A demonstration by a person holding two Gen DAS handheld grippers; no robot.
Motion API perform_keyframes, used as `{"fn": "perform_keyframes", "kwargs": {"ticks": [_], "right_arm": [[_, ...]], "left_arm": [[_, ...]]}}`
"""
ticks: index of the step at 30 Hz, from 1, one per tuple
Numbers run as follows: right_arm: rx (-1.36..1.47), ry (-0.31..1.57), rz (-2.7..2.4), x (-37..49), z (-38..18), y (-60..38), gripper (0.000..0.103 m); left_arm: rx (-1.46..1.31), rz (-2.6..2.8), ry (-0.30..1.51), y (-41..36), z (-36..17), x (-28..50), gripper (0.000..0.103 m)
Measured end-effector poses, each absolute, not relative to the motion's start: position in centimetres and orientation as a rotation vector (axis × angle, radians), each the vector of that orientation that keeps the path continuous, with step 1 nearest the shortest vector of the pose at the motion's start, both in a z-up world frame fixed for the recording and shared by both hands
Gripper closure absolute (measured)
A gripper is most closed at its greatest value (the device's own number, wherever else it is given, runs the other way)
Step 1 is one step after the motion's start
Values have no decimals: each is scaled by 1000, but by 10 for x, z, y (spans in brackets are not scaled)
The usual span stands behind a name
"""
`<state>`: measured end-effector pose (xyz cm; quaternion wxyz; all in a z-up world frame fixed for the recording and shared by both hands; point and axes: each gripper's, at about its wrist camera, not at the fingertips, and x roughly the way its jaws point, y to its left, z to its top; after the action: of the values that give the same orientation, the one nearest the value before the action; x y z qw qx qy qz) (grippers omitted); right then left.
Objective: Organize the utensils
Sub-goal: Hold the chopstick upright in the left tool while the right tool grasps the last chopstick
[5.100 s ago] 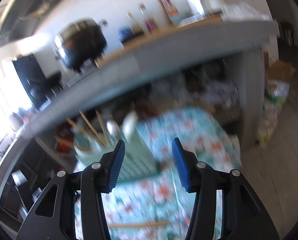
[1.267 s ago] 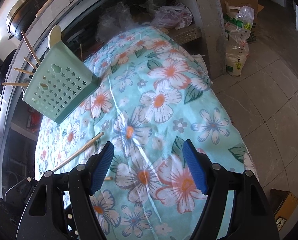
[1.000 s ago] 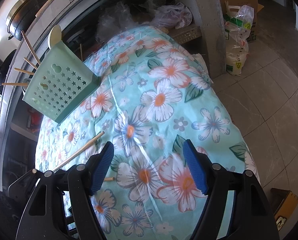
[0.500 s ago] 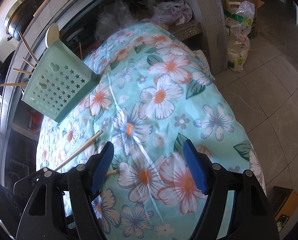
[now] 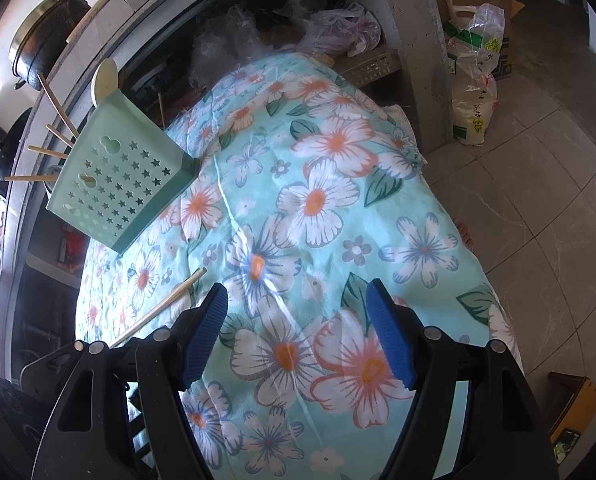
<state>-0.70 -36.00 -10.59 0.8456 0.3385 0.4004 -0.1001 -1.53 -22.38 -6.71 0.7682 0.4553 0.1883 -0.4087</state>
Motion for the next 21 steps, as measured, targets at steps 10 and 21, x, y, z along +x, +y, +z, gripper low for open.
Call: {"fn": "perform_keyframes", "kwargs": {"ticks": [10,21], "right_arm": [[733,825,-211,-10,-103,-361,33],[749,825,-201,-11,-102,-359,33]], "left_arm": [[879,-810,373,-210,-29,-3,95],[798,-750,360,-198,-6,9,96]]}}
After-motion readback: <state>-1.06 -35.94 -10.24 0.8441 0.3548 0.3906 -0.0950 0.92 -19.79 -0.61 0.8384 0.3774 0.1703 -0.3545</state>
